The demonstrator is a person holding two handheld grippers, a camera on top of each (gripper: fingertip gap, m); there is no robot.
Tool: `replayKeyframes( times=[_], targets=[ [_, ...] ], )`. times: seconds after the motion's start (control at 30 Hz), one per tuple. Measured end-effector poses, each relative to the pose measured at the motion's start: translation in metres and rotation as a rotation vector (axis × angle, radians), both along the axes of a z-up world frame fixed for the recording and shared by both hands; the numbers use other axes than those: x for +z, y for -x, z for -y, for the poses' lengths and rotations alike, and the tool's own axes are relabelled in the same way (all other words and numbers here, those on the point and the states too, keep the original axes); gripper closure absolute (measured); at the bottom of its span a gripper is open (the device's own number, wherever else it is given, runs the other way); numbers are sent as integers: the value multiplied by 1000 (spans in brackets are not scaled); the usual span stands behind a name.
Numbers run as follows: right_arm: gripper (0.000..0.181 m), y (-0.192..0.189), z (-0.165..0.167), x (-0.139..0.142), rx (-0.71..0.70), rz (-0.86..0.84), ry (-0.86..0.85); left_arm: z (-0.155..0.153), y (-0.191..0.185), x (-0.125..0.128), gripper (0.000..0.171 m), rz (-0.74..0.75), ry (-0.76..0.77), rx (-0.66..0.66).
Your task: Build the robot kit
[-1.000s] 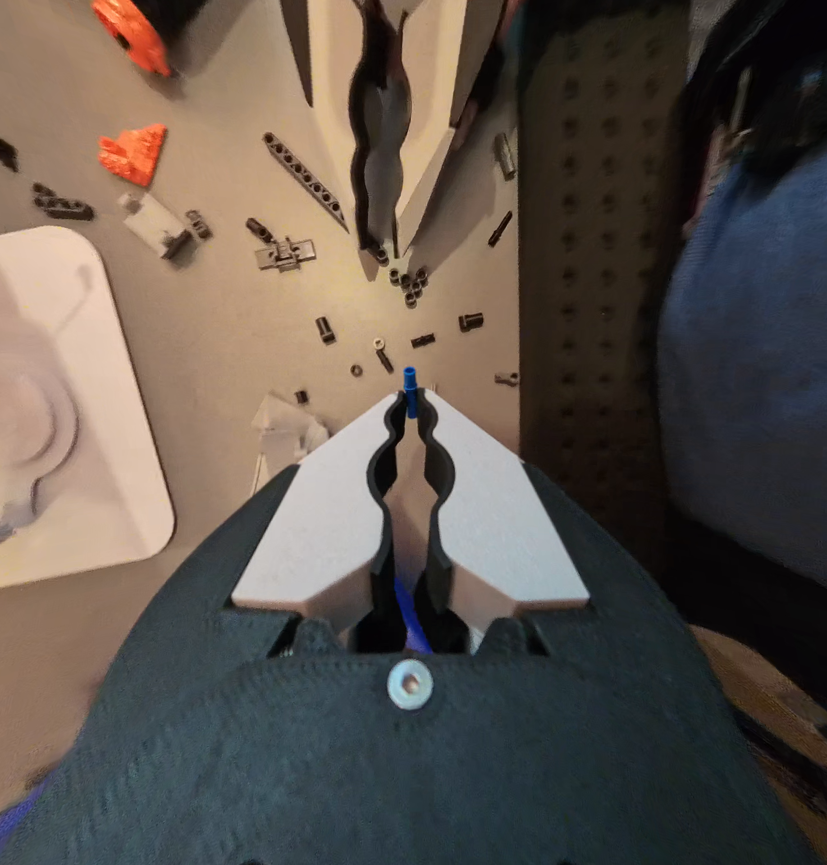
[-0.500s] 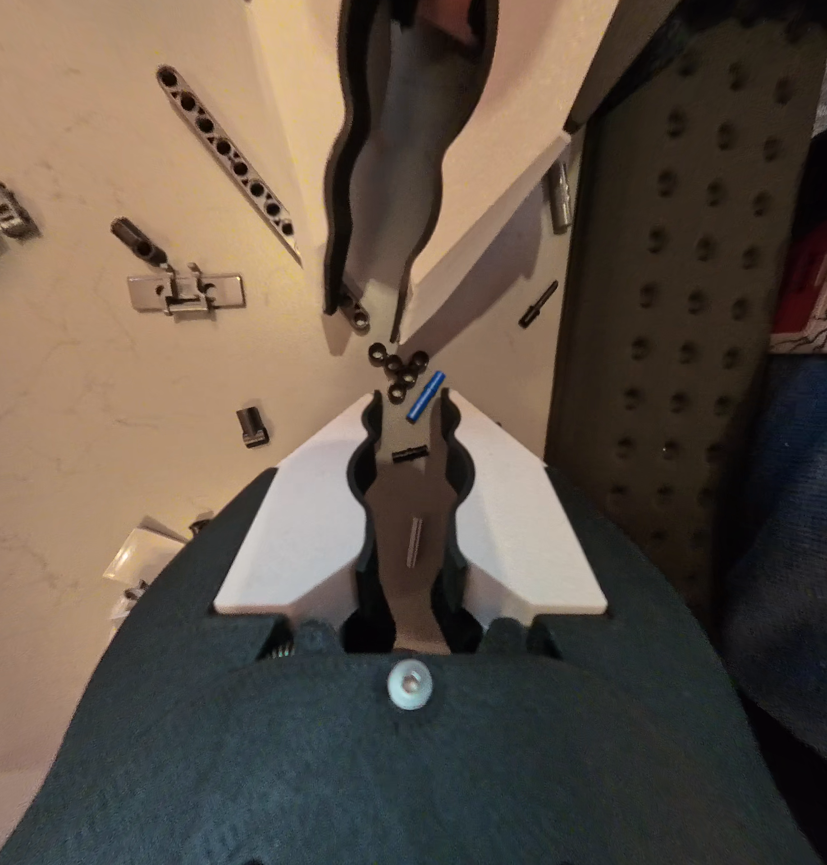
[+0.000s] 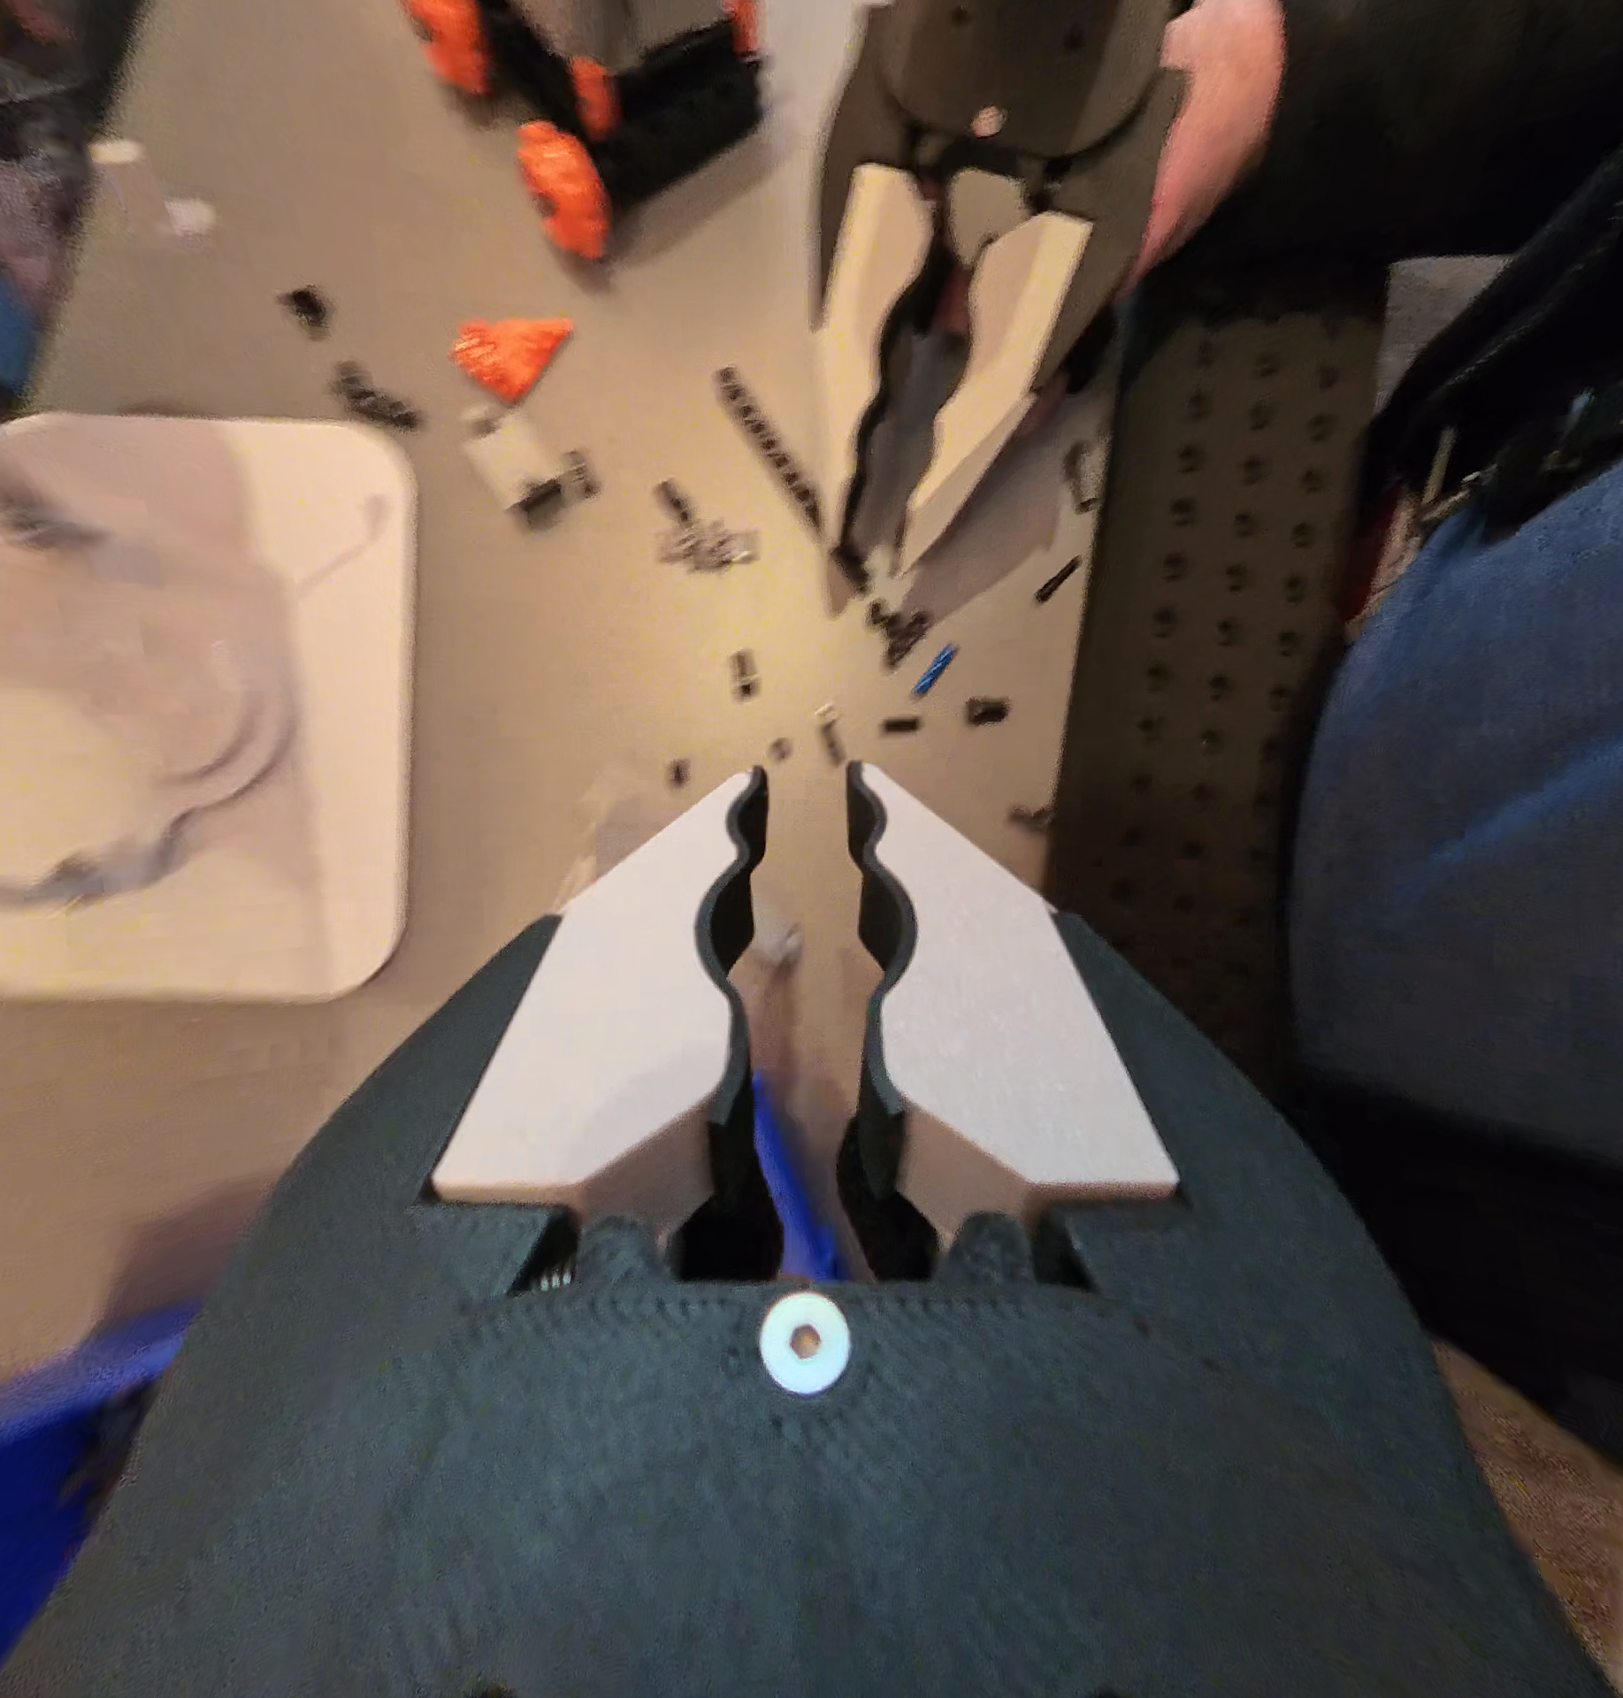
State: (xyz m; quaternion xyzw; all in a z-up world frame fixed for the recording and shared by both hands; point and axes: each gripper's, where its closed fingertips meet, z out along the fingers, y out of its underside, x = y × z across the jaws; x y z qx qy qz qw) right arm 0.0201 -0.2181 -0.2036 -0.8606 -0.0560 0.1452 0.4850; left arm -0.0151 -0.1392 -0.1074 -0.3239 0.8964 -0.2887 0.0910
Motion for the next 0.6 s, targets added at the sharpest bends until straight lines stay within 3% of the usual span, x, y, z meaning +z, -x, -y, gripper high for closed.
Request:
replayKeyframes(
  times=[0.2, 0.33, 0.47, 0.6],
  targets=[
    [164, 0, 0, -1, 0, 0, 4, -158, 14, 39, 154, 55, -227, 313],
    [164, 0, 0, -2, 1, -7, 12, -263, 42, 40, 155, 2, -394, 491],
    [165, 0, 0, -2, 3, -16, 16, -316, 60, 16, 155, -81, -418, 567],
    [165, 0, -1, -3, 2, -19, 25, -329, 63, -18, 154, -149, -432, 526]
  ],
)
